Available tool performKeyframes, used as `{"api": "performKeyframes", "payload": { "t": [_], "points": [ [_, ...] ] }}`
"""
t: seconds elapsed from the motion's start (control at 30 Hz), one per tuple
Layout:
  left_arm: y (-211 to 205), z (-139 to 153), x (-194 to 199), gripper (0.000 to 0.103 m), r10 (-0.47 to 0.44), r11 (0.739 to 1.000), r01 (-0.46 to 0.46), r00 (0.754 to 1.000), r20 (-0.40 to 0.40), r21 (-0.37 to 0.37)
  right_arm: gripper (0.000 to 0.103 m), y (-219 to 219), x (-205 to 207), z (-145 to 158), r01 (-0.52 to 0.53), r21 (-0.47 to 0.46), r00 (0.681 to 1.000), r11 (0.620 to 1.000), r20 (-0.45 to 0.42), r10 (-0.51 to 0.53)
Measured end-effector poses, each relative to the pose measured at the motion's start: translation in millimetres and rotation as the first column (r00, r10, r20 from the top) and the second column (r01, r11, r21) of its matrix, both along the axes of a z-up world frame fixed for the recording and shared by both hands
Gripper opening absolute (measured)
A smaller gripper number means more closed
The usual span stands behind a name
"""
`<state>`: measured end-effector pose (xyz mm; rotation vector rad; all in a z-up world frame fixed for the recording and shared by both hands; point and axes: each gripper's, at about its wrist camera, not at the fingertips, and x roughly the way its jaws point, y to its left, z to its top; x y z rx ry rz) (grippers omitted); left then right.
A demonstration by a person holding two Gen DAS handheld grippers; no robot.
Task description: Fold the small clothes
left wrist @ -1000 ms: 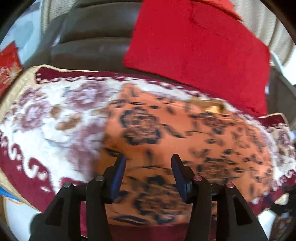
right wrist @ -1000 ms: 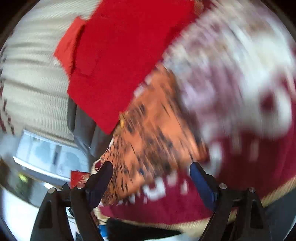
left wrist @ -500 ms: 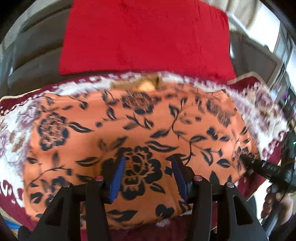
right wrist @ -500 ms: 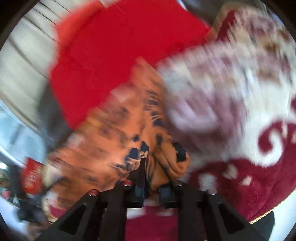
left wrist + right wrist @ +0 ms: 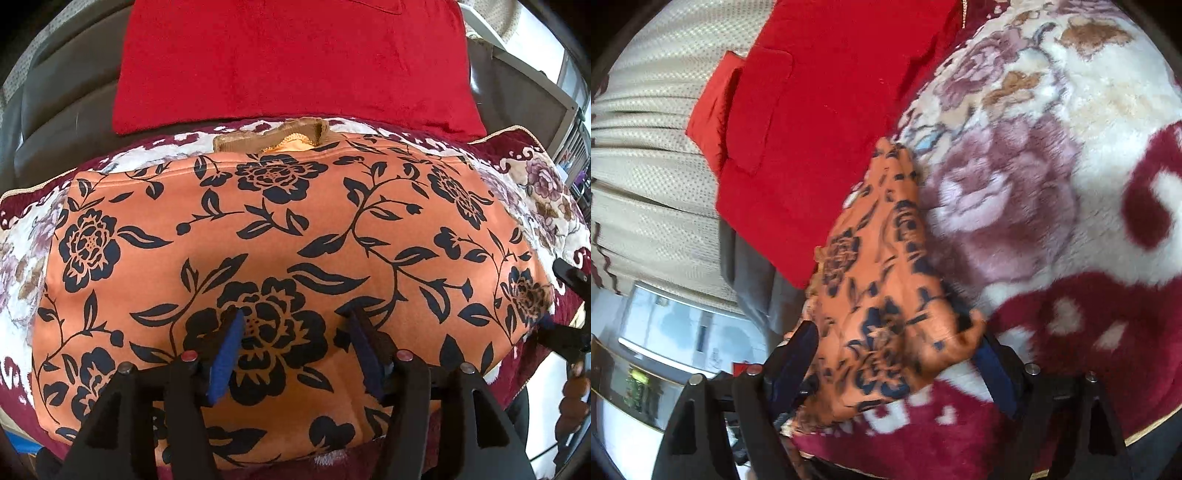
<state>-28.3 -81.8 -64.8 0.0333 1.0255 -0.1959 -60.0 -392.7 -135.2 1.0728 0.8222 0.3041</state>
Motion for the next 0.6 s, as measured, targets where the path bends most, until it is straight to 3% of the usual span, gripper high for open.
{"api": "performKeyframes", "payload": {
  "t": [0.07,0.1,0.17,0.2,0.27,0.33,0.4,0.43,0.5,0.57,0.6],
  "points": [
    [-1,-1,1,0.061,0.002,1.0,-0.002,1.0,0.001,0.002,0.037,6,10,8,-0.022,-0.109,1.0,0.994,-0.007,0.021],
    [-1,-1,1,0.061,0.004,1.0,-0.004,1.0,0.0,-0.001,0.035,10,10,7,-0.034,-0.137,0.999,0.99,-0.022,0.031],
    [0,-1,1,0.061,0.003,1.0,-0.003,1.0,-0.002,-0.005,0.016,27,25,0,-0.056,-0.181,0.996,0.982,-0.077,0.042],
    [1,0,1,0.061,0.001,1.0,-0.001,1.0,-0.004,-0.002,0.014,30,22,10,-0.048,-0.224,0.998,0.973,-0.059,0.036],
    [2,1,-1,0.061,-0.002,1.0,0.002,1.0,0.0,0.003,0.012,43,8,52,-0.008,-0.388,0.998,0.922,0.048,0.029],
    [3,-1,1,0.063,0.009,1.0,-0.009,1.0,-0.003,-0.001,0.012,49,6,58,-0.023,-0.463,0.997,0.886,0.05,0.052],
    [1,-1,2,0.063,0.015,1.0,-0.015,1.0,-0.004,-0.001,0.019,36,16,18,-0.063,-0.442,0.996,0.895,-0.082,0.029],
    [1,0,0,0.063,0.008,1.0,-0.008,1.0,-0.002,0.009,0.027,29,18,-1,-0.082,-0.363,0.992,0.928,-0.121,0.04],
    [2,1,-2,0.063,-0.002,1.0,0.002,1.0,0.002,0.02,0.035,12,6,4,-0.034,-0.28,0.998,0.96,-0.057,0.019],
    [4,5,-1,0.063,0.019,1.0,-0.019,1.0,-0.009,0.003,0.076,-1,-3,17,0.009,-0.291,1.0,0.957,-0.005,-0.011],
    [4,9,-1,0.063,0.024,1.0,-0.024,1.0,-0.005,-0.012,0.077,-12,-9,25,0.042,-0.288,0.999,0.957,0.022,-0.037]
  ]
}}
